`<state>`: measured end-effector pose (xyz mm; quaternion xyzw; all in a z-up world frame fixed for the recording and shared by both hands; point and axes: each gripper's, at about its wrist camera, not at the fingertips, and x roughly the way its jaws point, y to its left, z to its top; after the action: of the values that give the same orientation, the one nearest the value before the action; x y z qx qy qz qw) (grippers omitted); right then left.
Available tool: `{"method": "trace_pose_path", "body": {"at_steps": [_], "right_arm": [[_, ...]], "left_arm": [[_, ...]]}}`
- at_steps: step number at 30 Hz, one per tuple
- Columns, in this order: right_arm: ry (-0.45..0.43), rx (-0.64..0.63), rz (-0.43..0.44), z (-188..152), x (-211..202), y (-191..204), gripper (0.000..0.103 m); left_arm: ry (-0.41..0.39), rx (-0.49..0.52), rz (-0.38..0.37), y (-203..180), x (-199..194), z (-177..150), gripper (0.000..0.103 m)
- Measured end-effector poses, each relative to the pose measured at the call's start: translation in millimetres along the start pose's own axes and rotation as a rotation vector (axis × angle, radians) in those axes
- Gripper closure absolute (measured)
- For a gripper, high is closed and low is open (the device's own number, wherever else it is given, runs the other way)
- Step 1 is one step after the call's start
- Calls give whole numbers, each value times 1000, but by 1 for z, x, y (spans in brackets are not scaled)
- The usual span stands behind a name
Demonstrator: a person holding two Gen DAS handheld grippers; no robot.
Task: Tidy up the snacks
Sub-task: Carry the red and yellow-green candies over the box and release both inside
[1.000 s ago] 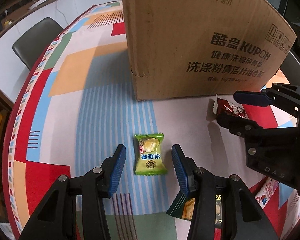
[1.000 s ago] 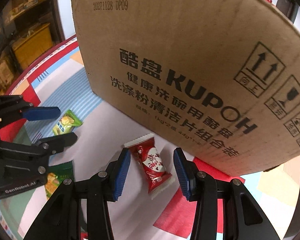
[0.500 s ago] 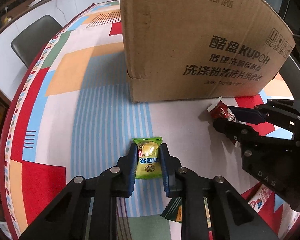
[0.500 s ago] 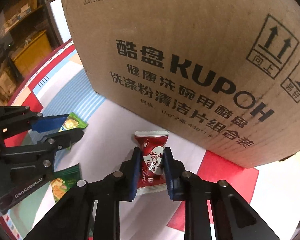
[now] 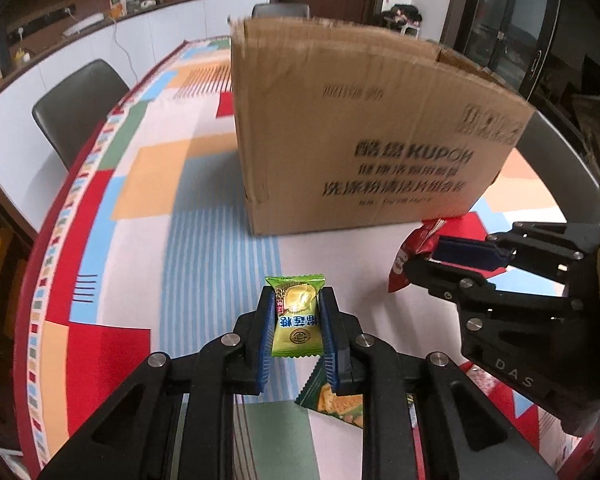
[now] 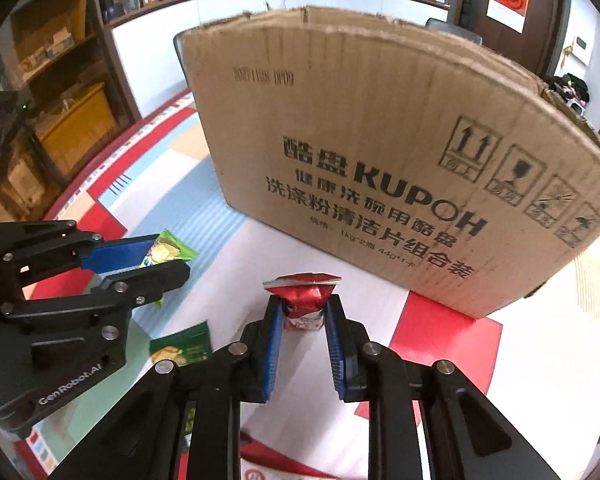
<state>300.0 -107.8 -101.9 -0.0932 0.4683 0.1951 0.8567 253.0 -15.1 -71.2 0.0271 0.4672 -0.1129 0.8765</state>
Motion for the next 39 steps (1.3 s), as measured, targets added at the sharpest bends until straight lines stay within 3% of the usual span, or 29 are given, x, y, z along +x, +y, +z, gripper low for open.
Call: {"method": "trace_pose_path", "body": {"at_steps": [16,29,39], "right_arm": [[-148,80,66,-8,-74,-6,81],[-319,76,52,6,-140,-4,81],[-411,88,39,23,-167,-11,81]], "left_arm": [[-179,15,-30,-14,-67,10,81],[-315,60,-55,-28,-114,30,81],[-399,87,-63,-35,-137,58,81]]}}
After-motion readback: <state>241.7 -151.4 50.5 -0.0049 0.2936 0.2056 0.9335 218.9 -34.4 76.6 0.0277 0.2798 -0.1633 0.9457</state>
